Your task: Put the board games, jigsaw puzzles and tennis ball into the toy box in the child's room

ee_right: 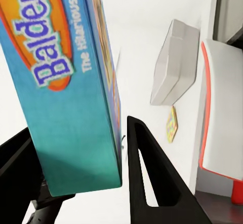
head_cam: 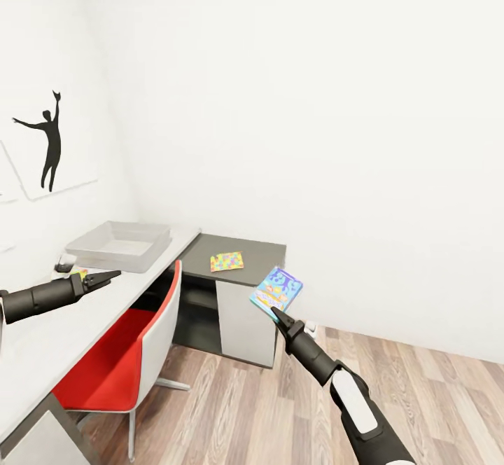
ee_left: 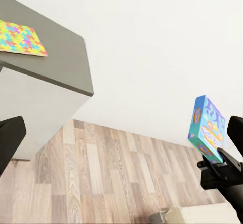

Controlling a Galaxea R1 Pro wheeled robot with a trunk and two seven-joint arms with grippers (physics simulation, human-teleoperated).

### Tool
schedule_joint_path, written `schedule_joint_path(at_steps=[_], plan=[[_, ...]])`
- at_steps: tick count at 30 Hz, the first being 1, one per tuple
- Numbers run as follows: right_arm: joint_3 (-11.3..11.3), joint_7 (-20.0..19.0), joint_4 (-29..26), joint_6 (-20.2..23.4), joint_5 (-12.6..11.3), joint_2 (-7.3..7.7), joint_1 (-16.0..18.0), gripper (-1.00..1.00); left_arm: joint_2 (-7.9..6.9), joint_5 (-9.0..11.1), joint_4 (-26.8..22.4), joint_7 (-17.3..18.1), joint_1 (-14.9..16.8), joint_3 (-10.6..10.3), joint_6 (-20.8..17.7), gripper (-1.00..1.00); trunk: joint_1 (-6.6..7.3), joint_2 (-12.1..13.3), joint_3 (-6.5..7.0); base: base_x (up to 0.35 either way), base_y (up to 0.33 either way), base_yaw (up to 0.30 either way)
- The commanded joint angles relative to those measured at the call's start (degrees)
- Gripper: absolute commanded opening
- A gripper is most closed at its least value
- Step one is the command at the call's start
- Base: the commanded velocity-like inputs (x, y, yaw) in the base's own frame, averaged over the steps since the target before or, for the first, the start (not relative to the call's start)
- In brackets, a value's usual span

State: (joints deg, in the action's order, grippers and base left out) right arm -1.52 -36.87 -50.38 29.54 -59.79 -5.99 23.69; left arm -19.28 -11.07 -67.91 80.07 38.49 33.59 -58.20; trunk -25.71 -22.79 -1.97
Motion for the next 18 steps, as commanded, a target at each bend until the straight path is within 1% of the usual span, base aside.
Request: schedule_joint_path(at_steps=[1,4,5,6,7,11,13,18], plan=[[-0.2,-0.1,-0.1,0.4,-0.3,-0.02,0.1,-1.0,0.03,-0.6,0.0,0.6,0.1,0.1,-0.6,1.0,-0.07,-0.1,-0.13,0.322,-0.052,0.263],[-0.1,0.1,-0.1,0.4,-0.3,-0.14,0.1,-1.0,0.07,-0.6,0.0,0.6,0.1,0.0,-0.6,1.0,-0.07,-0.1,-0.13,0.324,-0.062,0.276],[0.3,0.1,-0.2,0.4,-0.3,-0.19,0.1,-1.0,0.1,-0.6,0.0,0.6,0.1,0.0,-0.6,1.0,-0.07,-0.1,-0.13,0.325,-0.07,0.283],[1.5,0.4,-0.2,0.4,-0.3,-0.12,0.1,-1.0,0.11,-0.6,0.0,0.6,0.1,0.0,-0.6,1.0,-0.07,-0.1,-0.13,0.324,-0.081,0.284],[2.1,0.6,-0.2,0.4,-0.3,-0.07,0.1,-1.0,0.13,-0.6,0.0,0.6,0.1,0.0,-0.6,1.0,-0.07,-0.1,-0.13,0.314,-0.103,0.285],[3.2,1.0,-0.3,0.4,-0.2,0.0,0.0,-1.0,0.19,-0.6,0.0,0.6,0.1,0.0,-0.5,1.0,-0.07,-0.1,-0.13,0.279,-0.167,0.256],[3.4,1.0,-0.4,0.4,-0.2,0.07,0.1,-1.0,0.2,-0.6,0.0,0.6,0.1,-0.1,-0.5,1.0,-0.07,-0.1,-0.13,0.259,-0.203,0.09],[3.5,1.0,-0.6,0.0,-0.2,0.05,0.1,-1.0,0.27,-0.7,0.0,0.5,0.1,-0.2,-0.5,1.0,-0.07,-0.1,-0.13,0.254,-0.213,0.004]])
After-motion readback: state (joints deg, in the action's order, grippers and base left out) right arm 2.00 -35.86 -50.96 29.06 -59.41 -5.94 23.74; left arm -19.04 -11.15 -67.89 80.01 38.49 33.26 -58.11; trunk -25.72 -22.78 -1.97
